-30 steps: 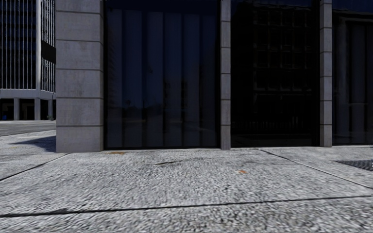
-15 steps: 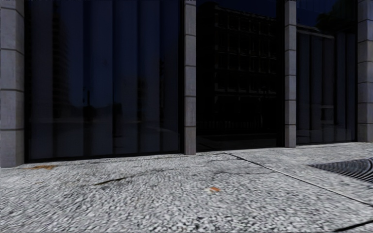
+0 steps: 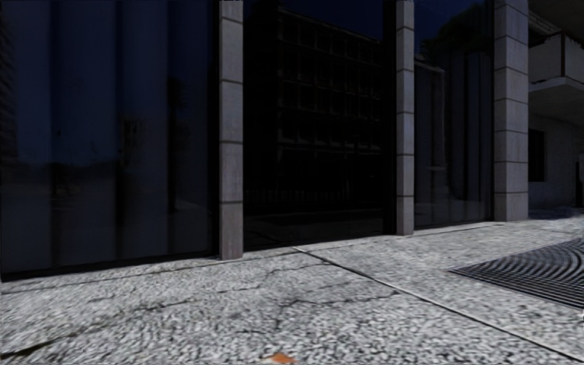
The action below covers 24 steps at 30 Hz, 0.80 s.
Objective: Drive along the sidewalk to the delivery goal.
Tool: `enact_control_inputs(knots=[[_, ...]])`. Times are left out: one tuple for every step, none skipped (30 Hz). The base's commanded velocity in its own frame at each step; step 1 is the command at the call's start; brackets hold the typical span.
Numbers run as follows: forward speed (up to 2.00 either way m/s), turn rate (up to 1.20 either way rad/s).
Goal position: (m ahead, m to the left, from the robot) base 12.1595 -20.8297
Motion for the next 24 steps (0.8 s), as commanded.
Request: enact_control_inputs(knots=[[1.52,-0.56],[1.52,-0.56],[1.52,-0.56],[1.52,-0.56],[1.52,-0.56],[1.52,-0.56],[1.52,-0.56],[1.52,-0.56],[1.52,-0.56],[1.53,-0.56],[1.53,-0.58],[1.53,-0.58],[1.53,-0.58],[1.53,-0.58],[1.53,-0.58],[1.53,-0.58],[1.53,-0.58],[1.53,-0.58],[1.53,-0.58],[1.53,-0.58],[1.53,-0.58],[1.53,-0.58],[1.53,-0.58],[1.53,-0.58]])
